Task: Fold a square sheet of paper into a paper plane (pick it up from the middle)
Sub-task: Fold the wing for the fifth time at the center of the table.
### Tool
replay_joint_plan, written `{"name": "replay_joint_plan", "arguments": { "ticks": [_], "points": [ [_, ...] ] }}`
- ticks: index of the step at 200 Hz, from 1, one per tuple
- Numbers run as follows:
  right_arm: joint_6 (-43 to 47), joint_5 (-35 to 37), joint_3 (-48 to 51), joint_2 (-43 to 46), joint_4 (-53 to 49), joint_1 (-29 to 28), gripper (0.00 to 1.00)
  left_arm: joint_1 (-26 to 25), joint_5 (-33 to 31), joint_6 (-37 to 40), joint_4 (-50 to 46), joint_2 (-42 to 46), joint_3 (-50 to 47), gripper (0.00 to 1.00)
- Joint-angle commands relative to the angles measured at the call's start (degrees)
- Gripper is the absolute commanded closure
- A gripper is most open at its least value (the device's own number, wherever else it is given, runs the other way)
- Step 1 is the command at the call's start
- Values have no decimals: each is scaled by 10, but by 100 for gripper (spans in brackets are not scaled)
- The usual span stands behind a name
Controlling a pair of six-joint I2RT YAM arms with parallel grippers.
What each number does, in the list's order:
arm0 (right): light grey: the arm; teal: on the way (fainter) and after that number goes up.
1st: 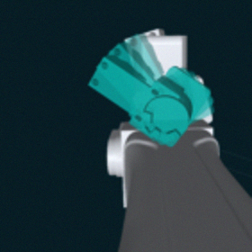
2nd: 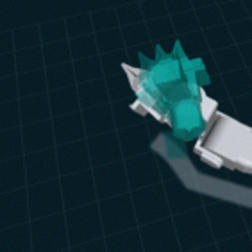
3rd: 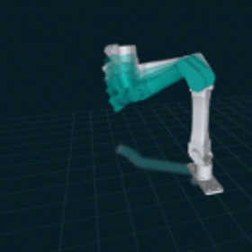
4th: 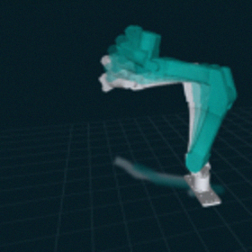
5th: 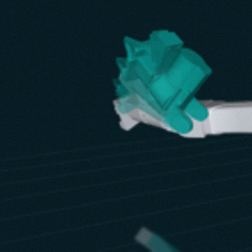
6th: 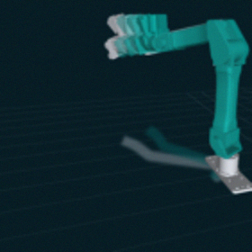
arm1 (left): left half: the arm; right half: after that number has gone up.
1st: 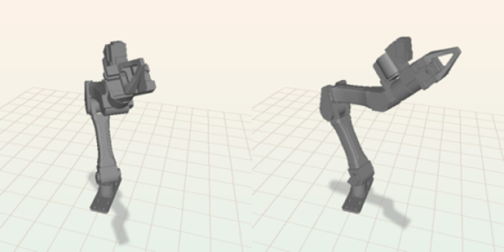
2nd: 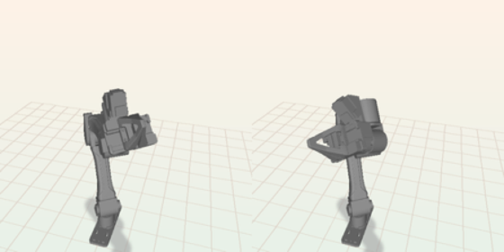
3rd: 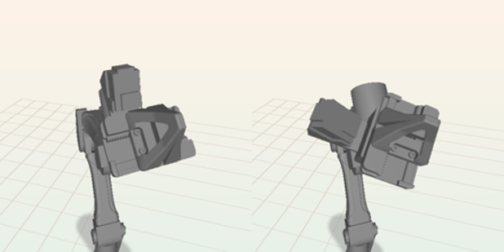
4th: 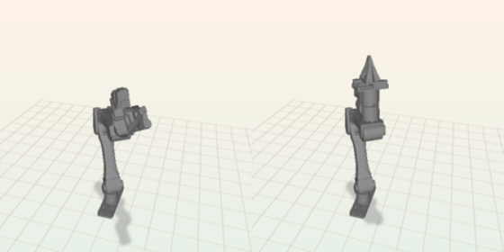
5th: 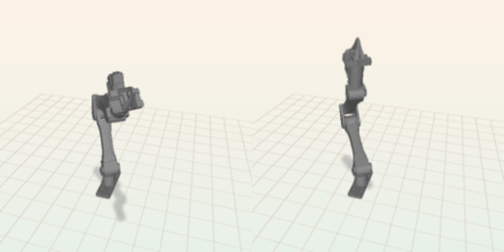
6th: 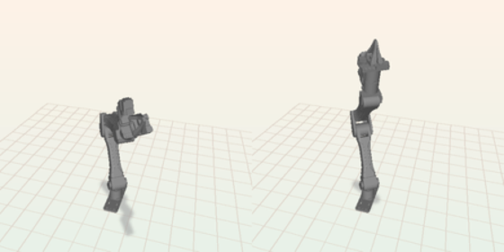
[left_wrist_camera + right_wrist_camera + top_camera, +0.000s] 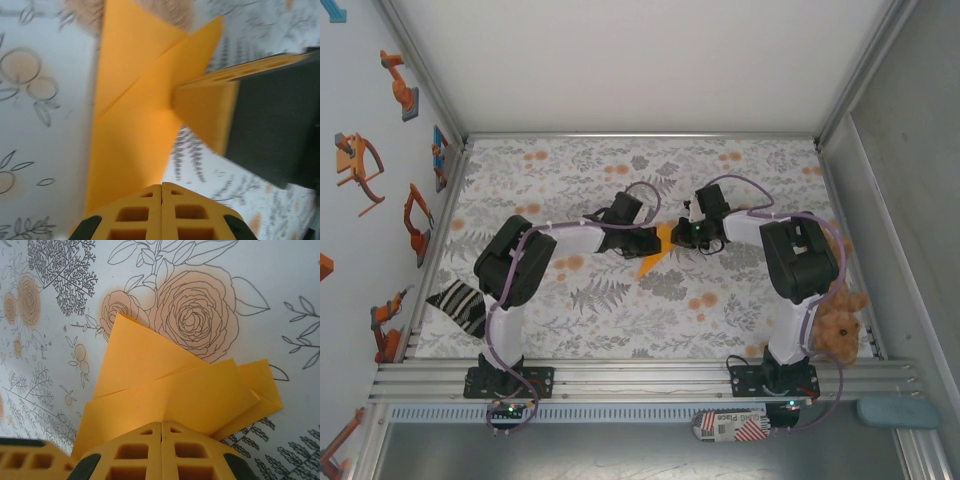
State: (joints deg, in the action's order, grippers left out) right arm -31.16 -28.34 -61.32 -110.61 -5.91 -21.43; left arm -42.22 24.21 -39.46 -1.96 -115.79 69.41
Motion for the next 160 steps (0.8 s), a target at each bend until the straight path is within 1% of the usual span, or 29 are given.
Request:
{"name": "replay_joint_plan", "arguments": {
  "ticks": [1,45,65,127,160],
  "points": [
    [18,-1,12,2,-18,2,100,3,0,-1,-37,-10,-1,100],
    [14,-35,8,49,-2,-1,100,1,-8,0,-56,-16,-11,100],
    [4,-38,13,60,4,-11,100,1,-11,0,-57,-17,-17,100],
    [-25,-30,11,13,17,-32,100,1,-19,-2,-63,-18,-17,100],
    [-20,-21,7,-3,15,-19,100,2,-24,-10,-72,-21,-24,100]
  ]
}}
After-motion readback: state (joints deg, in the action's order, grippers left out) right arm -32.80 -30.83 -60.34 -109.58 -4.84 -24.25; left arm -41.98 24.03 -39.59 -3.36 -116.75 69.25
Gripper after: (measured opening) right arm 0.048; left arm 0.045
